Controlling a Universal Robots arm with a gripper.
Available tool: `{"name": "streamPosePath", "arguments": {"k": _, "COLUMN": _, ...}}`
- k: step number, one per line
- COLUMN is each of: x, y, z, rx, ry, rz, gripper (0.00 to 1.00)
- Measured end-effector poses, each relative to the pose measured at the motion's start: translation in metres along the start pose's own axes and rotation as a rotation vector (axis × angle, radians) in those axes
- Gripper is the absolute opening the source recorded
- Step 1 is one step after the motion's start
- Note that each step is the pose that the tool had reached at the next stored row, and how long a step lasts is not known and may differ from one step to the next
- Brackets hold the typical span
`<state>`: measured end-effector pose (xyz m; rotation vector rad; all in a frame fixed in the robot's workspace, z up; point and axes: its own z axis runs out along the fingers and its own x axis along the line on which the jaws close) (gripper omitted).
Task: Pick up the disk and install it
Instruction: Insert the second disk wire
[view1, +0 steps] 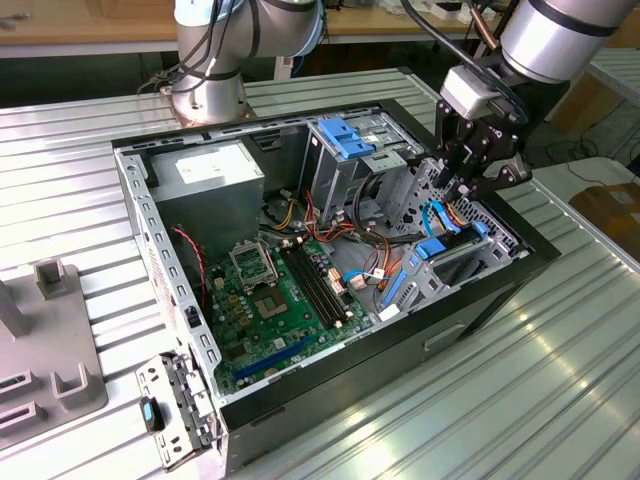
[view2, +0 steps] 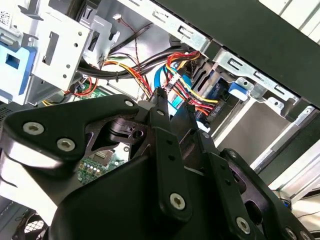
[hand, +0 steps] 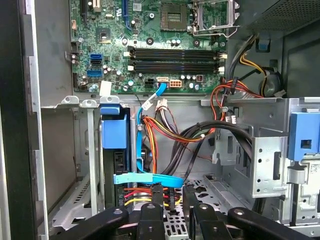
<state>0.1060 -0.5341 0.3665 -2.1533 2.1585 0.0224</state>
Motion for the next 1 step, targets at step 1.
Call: {"name": "streamPosePath", "arguments": {"k": 1, "x": 0.0000, "y": 0.0000, "z": 0.0000, "rx": 0.0000, "ry": 0.0000, "rz": 0.000, "gripper": 0.30}}
